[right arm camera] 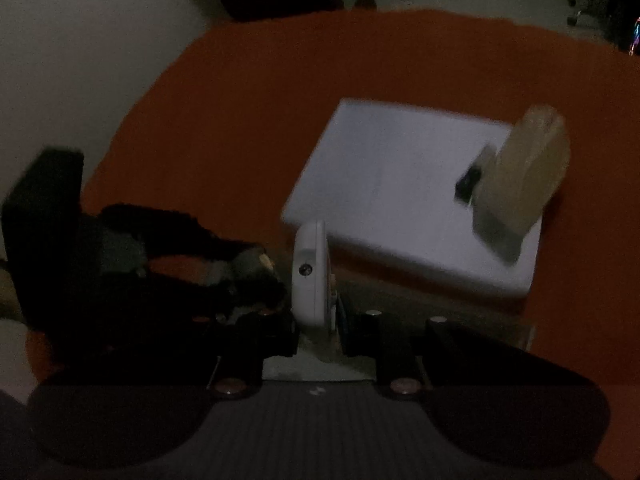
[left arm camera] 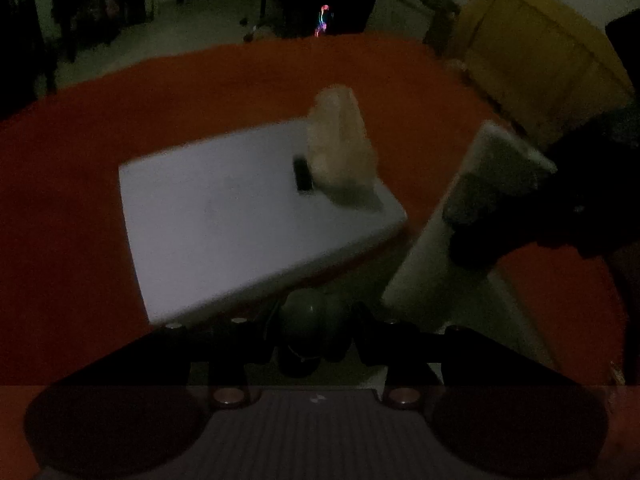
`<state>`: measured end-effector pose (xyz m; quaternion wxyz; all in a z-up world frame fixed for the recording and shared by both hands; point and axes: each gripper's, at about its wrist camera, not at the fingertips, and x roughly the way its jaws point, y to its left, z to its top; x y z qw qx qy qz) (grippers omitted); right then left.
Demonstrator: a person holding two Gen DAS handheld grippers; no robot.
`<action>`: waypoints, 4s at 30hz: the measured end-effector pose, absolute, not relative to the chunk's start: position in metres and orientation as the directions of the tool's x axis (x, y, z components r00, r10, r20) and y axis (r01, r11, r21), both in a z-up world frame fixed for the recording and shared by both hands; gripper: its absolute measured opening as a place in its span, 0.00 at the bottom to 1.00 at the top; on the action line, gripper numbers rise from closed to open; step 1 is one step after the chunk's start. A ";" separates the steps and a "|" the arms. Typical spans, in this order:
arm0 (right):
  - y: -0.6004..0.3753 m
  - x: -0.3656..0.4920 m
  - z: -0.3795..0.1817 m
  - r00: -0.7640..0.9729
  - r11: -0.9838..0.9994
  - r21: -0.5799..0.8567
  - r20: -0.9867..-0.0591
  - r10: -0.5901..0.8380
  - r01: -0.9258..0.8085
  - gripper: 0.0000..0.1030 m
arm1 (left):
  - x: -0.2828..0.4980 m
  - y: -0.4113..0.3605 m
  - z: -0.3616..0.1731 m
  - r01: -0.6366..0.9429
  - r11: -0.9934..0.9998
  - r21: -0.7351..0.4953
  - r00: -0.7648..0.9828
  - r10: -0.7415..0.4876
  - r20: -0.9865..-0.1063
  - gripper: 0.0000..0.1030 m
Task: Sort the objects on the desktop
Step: 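Carry the remote with the right tool while the left tool carries the toy figure toward the box, then lower the white remote and dark toy figure into the box and open both tools, then withdraw both tools up out of the white box, then move the right tool over the tray to the clear plastic tube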
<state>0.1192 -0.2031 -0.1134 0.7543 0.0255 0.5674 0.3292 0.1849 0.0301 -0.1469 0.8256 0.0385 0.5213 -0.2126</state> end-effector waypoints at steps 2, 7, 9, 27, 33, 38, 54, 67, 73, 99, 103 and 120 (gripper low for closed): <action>-0.202 0.110 -0.128 0.102 0.784 0.413 -0.854 0.511 -0.464 0.20 | 0.174 0.028 -0.155 0.400 0.903 -0.158 0.341 -0.307 -0.889 0.32; -0.194 0.091 -0.166 0.005 0.785 0.387 -0.896 0.444 -0.483 0.20 | 0.153 0.022 -0.176 0.443 0.884 -0.150 0.279 -0.295 -0.914 0.32; -0.190 0.085 -0.178 -0.025 0.783 0.380 -0.905 0.424 -0.493 0.20 | 0.147 0.023 -0.186 0.444 0.885 -0.139 0.266 -0.278 -0.923 0.32; -0.184 0.066 -0.248 -0.160 0.791 0.401 -0.915 0.370 -0.461 0.20 | 0.118 0.017 -0.246 0.412 0.903 -0.118 0.162 -0.201 -0.966 0.32; -0.180 0.058 -0.271 -0.228 0.788 0.419 -0.908 0.352 -0.451 0.20 | 0.108 0.008 -0.248 0.464 0.881 -0.087 0.176 -0.188 -0.966 0.32; -0.178 0.057 -0.283 -0.264 0.777 0.443 -0.896 0.358 -0.448 0.20 | 0.109 0.004 -0.250 0.470 0.878 -0.087 0.174 -0.189 -0.966 0.32; -0.157 0.087 -0.311 -0.284 0.791 0.464 -0.883 0.374 -0.399 0.23 | 0.135 0.001 -0.271 0.432 0.899 -0.072 0.124 -0.138 -0.983 0.33; -0.150 0.092 -0.329 -0.307 0.801 0.475 -0.874 0.378 -0.365 0.34 | 0.134 0.012 -0.279 0.410 0.910 -0.060 0.129 -0.123 -0.984 0.42; -0.155 0.095 -0.332 -0.310 0.819 0.470 -0.873 0.377 -0.328 0.46 | 0.130 0.009 -0.270 0.435 0.899 -0.057 0.145 -0.132 -0.981 0.59; -0.195 0.102 -0.215 0.017 0.807 0.409 -0.888 0.459 -0.427 0.91 | 0.151 0.020 -0.201 0.354 0.929 -0.111 0.306 -0.227 -0.925 0.99; -0.210 0.112 -0.198 0.064 0.825 0.417 -0.879 0.473 -0.381 0.91 | 0.167 0.019 -0.192 0.359 0.932 -0.047 0.389 -0.195 -0.901 0.98; -0.259 0.219 -0.168 0.303 0.861 0.502 -0.810 0.502 -0.085 0.90 | 0.242 0.002 -0.190 0.294 0.951 -0.091 0.447 -0.221 -0.867 0.98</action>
